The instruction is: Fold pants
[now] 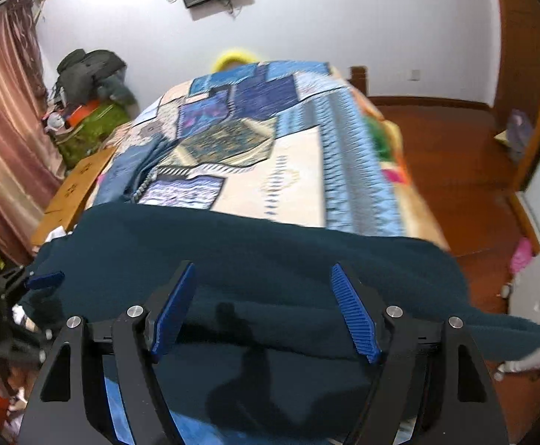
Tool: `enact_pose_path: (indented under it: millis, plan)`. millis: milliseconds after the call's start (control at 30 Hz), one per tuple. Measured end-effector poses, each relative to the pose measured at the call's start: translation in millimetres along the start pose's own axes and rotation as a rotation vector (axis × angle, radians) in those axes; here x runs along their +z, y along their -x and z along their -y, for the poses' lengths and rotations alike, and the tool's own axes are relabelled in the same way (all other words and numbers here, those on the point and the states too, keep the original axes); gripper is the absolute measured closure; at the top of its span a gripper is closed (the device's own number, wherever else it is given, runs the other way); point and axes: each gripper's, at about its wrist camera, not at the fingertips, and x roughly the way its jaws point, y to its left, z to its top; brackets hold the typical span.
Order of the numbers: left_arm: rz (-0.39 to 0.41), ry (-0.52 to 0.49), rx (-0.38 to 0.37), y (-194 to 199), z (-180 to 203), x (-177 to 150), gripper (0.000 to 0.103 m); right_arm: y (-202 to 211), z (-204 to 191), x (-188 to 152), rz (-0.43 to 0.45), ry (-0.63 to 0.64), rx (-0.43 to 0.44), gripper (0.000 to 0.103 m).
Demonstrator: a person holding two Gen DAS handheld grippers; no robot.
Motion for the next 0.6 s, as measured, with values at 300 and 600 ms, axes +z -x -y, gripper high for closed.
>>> enact_pose_path:
  millis: [300, 600]
  plan:
    - [0.027, -0.028, -0.023, 9, -2, -16, 0.009, -29, -10, -21, -0.151, 0.013, 0.017, 0.031]
    - [0.068, 0.091, -0.010, 26, -33, -16, 0.009, -14, -18, -48, -0.205, 0.097, -0.018, 0.031]
